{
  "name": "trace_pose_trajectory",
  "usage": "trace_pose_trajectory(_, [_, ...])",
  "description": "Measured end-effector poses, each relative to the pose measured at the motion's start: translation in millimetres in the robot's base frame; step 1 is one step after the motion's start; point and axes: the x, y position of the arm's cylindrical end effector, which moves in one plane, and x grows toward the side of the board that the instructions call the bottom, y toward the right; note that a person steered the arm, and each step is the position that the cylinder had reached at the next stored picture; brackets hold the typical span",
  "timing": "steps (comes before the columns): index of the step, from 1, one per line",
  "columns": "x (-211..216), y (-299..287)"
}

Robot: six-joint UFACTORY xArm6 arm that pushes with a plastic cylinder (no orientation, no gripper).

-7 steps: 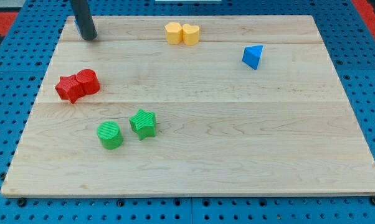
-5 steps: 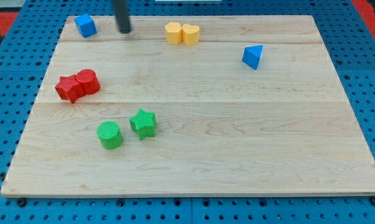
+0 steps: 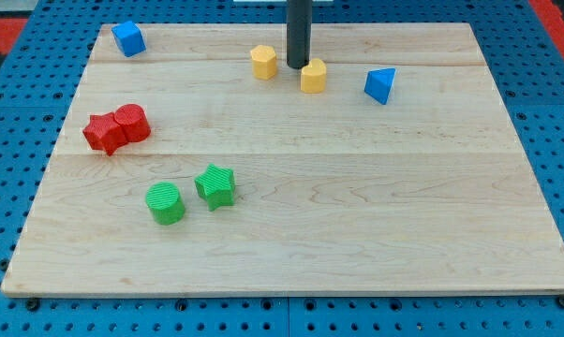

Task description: Separate the yellow heart and yellow hexagon from each other

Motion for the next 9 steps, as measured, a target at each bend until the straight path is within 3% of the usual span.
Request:
trace_pose_trajectory(1, [-19.1,3.5])
trace_pose_trajectory(2, [-21.4,-63.0])
trace_pose_trajectory(3, [10.7,-51.2])
trace_pose_trajectory(4, [71.0,8.9])
trace_pose_trajectory(6, [199.5,33.8])
trace_pose_trajectory(7, [266.8,21.2])
trace_pose_trajectory(9, [286.4,-88.1])
